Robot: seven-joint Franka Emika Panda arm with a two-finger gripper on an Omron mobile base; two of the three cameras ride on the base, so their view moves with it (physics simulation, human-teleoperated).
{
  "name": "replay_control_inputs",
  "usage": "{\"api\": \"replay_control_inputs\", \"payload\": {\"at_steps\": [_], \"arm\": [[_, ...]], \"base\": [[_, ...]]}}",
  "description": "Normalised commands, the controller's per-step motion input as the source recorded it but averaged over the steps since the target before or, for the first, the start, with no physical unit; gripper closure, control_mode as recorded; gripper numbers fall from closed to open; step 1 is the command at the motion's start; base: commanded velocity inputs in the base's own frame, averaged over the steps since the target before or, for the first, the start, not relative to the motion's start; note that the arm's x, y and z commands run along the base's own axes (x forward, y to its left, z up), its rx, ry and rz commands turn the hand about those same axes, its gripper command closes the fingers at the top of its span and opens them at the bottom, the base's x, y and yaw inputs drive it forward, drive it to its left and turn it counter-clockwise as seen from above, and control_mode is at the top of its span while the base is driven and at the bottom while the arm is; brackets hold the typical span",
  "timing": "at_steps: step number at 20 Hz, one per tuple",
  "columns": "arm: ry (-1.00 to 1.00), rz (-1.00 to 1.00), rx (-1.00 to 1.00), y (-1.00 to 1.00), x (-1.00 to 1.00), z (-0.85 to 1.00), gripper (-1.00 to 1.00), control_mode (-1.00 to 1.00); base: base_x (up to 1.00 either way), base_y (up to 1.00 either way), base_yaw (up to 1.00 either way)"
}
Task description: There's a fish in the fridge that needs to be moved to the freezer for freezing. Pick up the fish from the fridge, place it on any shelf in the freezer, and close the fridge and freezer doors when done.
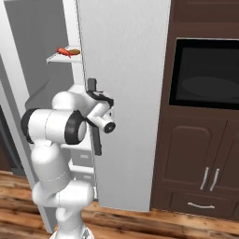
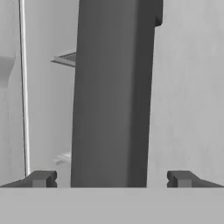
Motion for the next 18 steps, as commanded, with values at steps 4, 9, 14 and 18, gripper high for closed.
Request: {"api": "replay_control_inputs", "payload": {"at_steps": [4,9,14,18], "arm": [[0.00,-0.08,0.00,0.04,0.27,0.02,-1.00,-1.00],[-0.03,-0.01,0.00,0.00,-0.05,0.36,-1.00,-1.00],[-0.15,0.00,0.00,0.00,-0.22,0.67,-1.00,-1.00],[-0.21,-0.03,0.00,-0.08,-0.53,0.56,-1.00,-1.00]], "base": [[0.00,0.00,0.00],[0.00,0.00,0.00],[0.00,0.00,0.00],[0.00,0.00,0.00]]}}
